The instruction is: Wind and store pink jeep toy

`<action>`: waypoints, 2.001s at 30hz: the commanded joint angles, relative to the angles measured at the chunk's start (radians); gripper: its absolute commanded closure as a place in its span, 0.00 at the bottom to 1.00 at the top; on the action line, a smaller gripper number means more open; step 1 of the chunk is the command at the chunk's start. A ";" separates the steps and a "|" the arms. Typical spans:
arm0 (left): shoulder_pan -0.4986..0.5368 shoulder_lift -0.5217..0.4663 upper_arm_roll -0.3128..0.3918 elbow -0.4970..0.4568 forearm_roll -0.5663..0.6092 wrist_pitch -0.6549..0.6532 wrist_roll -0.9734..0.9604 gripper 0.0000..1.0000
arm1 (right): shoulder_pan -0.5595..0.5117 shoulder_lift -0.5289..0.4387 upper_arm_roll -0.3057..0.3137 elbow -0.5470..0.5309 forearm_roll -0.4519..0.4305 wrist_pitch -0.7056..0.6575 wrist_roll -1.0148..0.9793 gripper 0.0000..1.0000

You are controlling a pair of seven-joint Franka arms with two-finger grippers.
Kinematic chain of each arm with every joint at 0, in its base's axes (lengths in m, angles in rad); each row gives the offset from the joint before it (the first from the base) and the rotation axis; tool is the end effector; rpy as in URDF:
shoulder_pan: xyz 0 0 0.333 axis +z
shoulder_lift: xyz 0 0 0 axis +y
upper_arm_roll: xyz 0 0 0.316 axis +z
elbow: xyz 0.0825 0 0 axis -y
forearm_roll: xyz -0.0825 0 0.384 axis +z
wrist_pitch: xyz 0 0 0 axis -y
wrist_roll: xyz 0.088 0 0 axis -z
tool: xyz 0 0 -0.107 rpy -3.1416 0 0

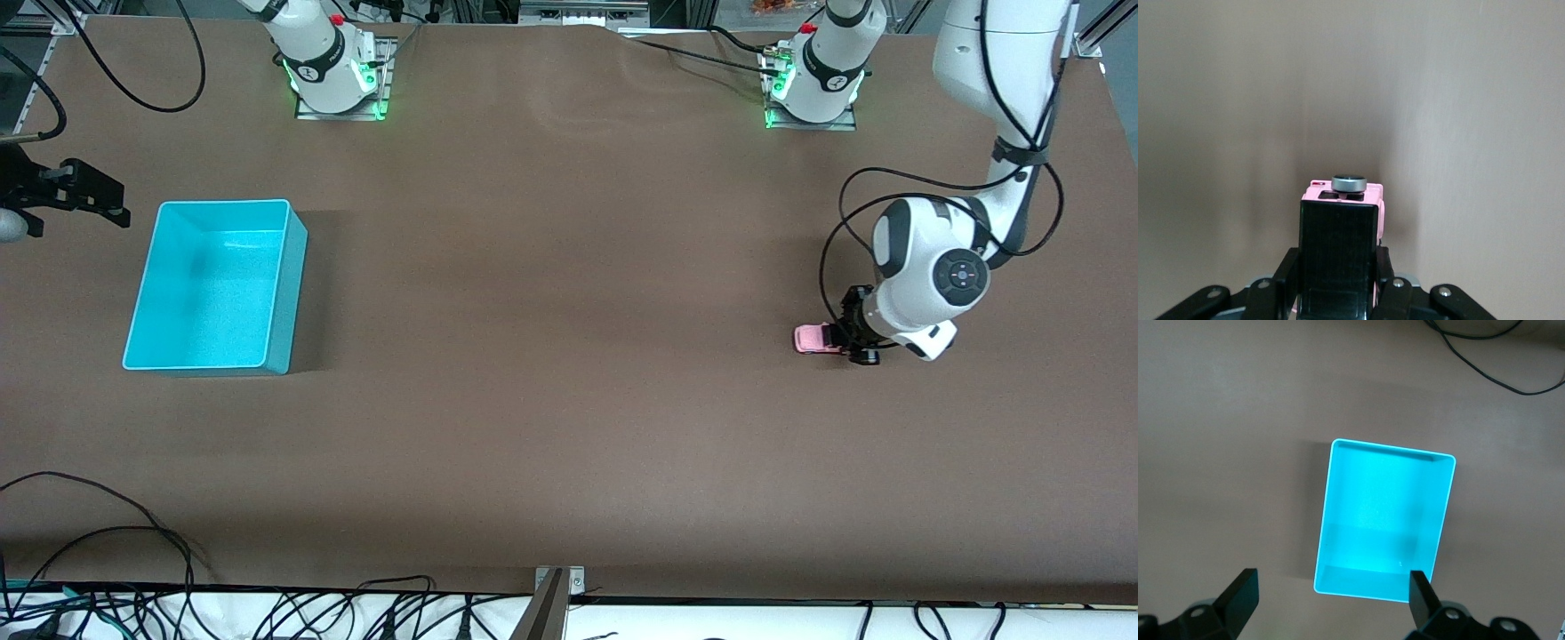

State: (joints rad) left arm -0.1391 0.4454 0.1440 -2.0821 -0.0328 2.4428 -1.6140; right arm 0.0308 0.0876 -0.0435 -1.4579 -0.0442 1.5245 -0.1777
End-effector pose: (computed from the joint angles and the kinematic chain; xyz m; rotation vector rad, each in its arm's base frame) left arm 0.5785 0.0027 0.2048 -2.0913 -2.2266 0.0377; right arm 0.5772 -0.0110 0.6241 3.0852 0.2528 -0.0393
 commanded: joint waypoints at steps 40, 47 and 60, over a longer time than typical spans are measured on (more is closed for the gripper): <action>0.082 -0.008 -0.018 0.289 0.071 -0.335 0.160 0.00 | 0.003 0.003 -0.001 0.010 -0.017 0.005 -0.008 0.00; 0.082 -0.065 -0.029 0.323 0.071 -0.357 0.261 0.00 | 0.001 0.003 -0.001 0.010 -0.017 0.002 -0.008 0.00; 0.081 -0.136 -0.030 0.399 0.073 -0.383 0.664 0.00 | 0.001 0.003 -0.001 0.010 -0.017 0.000 -0.008 0.00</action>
State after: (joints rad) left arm -0.0584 0.3243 0.1166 -1.7365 0.0181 2.1073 -1.0930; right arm 0.0304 0.0877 -0.0439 -1.4580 -0.0442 1.5257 -0.1777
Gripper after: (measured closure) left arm 0.000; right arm 0.000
